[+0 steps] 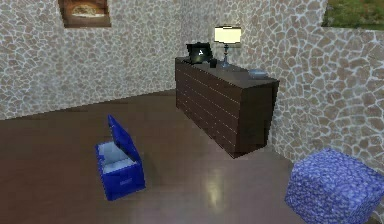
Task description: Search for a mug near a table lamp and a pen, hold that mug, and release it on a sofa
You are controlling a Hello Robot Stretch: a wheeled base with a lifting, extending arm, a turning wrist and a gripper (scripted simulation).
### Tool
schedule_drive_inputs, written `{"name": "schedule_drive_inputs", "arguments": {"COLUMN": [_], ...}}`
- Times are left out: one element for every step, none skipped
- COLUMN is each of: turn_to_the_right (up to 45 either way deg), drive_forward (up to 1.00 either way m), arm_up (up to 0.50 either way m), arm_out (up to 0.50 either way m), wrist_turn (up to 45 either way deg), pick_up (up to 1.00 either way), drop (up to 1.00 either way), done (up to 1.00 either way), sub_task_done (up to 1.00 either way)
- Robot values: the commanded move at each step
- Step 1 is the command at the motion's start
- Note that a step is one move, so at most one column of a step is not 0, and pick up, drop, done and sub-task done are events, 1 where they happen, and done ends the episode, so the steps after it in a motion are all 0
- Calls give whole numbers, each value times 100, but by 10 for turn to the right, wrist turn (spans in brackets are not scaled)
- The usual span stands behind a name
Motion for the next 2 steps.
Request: {"name": "schedule_drive_inputs", "arguments": {"turn_to_the_right": [0,30], "drive_forward": [5,0], "arm_up": [0,0], "arm_out": [0,0], "wrist_turn": [0,0], "pick_up": [0,0], "drop": [0,0], "done": [0,0], "sub_task_done": [0,0]}}
